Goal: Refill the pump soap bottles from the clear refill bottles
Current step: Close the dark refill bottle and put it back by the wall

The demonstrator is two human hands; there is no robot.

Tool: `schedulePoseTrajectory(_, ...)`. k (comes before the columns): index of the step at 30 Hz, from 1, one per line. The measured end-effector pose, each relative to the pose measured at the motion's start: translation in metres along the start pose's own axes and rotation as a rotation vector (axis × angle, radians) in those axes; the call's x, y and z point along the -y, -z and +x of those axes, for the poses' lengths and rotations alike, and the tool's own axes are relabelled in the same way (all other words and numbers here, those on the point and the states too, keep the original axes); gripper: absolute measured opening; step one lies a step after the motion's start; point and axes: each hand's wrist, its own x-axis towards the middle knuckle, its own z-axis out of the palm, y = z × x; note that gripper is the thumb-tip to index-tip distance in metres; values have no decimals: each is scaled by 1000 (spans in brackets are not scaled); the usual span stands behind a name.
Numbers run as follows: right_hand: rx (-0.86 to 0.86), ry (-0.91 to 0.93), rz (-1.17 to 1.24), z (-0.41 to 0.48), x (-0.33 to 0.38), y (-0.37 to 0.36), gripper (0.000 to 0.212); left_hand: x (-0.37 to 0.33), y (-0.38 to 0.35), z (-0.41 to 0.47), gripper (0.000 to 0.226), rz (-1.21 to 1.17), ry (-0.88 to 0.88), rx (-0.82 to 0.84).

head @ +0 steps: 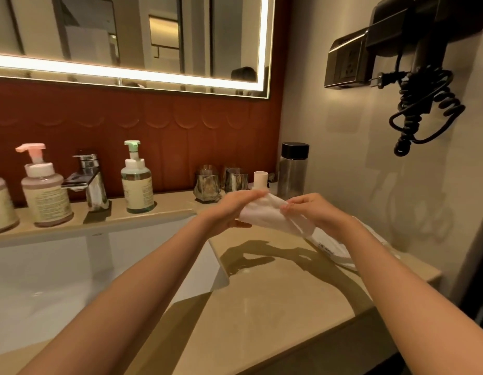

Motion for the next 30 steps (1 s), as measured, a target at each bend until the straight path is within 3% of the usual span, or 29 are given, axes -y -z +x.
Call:
schedulePoseTrajectory(3,75,-35,41,2,3,-5,23,4,11,-2,24,94,-58,-51)
schedulePoseTrajectory(7,215,-102,51,1,3,-17,45,5,12,-7,20,50,-51,-128)
schedulePoseTrajectory(14,166,-120,152,-2,-5,-24,8,18,18,-10,23,93,-5,-224)
schedulePoseTrajectory(17,114,-156,220,-1,-9,-24,9,24,21,-11,12,104,12,-261)
schedulePoseTrajectory(22,-61,-250,160,13,-8,-37,24,30,20,-9,16,139,118,-319)
schedulePoseTrajectory(24,-185,-238,86,21,-7,-43,32,33,20,-6,18,274,176,-348)
schedulePoseTrajectory(27,-348,-62,-62,25,-6,-49,36,39,23,-5,26,648,166,-480)
schedulePoseTrajectory(30,-272,50,-147,22,-5,-57,28,38,21,-8,34,870,-25,-493)
